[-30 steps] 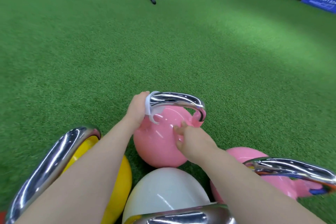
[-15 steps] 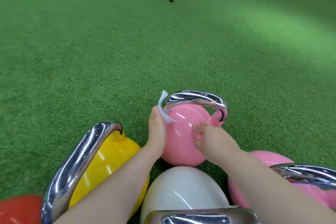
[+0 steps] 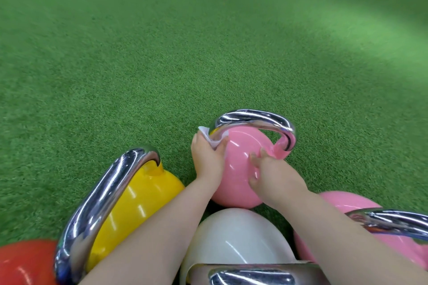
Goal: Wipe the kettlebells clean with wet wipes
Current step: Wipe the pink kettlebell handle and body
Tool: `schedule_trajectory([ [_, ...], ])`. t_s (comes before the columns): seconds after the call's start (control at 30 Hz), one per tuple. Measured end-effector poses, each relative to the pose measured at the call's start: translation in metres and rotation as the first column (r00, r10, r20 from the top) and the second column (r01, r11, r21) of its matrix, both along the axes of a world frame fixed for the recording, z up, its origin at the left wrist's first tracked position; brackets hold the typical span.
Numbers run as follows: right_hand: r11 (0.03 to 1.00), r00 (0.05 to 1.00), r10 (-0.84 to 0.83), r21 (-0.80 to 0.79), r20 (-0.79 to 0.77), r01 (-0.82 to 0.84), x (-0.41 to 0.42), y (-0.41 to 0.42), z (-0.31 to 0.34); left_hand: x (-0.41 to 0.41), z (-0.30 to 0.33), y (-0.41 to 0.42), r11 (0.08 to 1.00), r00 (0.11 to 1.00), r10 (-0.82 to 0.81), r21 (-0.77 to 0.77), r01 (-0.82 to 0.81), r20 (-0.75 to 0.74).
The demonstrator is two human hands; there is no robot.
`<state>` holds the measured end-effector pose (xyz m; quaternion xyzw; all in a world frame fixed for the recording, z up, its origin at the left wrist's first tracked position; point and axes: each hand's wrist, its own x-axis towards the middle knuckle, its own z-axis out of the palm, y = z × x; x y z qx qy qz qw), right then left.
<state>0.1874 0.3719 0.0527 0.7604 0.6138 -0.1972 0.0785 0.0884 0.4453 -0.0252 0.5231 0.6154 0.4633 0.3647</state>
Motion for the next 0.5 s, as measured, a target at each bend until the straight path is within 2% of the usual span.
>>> schedule_trajectory([
  [0.1, 1.0, 1.0, 0.007, -0.008, 0.001, -0.007, 0.001, 0.0, -0.002, 0.004, 0.008, 0.007, 0.998, 0.998, 0.048, 0.045, -0.049, 0.036],
  [0.17, 1.0, 1.0, 0.014, -0.012, -0.001, -0.014, 0.002, 0.0, -0.003, 0.005, 0.018, 0.011, 0.996, 1.0, 0.026, 0.089, -0.027, 0.006],
  [0.2, 1.0, 1.0, 0.017, -0.012, -0.002, -0.017, 0.002, 0.0, -0.003, 0.005, 0.025, 0.013, 0.992, 0.998, 0.004, 0.123, 0.004, -0.057],
  [0.27, 1.0, 1.0, 0.016, 0.0, -0.001, -0.016, 0.002, 0.0, -0.004, 0.004, 0.044, 0.018, 0.974, 0.954, -0.068, 0.189, 0.128, -0.293],
  [0.37, 1.0, 1.0, 0.015, 0.01, 0.008, -0.015, 0.002, 0.001, -0.003, 0.007, 0.066, 0.024, 0.908, 0.753, -0.124, 0.232, 0.349, -0.646],
  [0.43, 1.0, 1.0, 0.016, 0.007, 0.005, -0.017, 0.002, 0.002, -0.004, 0.015, 0.075, 0.025, 0.855, 0.61, -0.033, 0.294, 0.428, -0.792],
  [0.5, 1.0, 1.0, 0.015, 0.019, -0.002, -0.015, 0.003, 0.002, -0.004, 0.021, 0.079, 0.027, 0.808, 0.488, 0.085, 0.347, 0.477, -0.869],
])
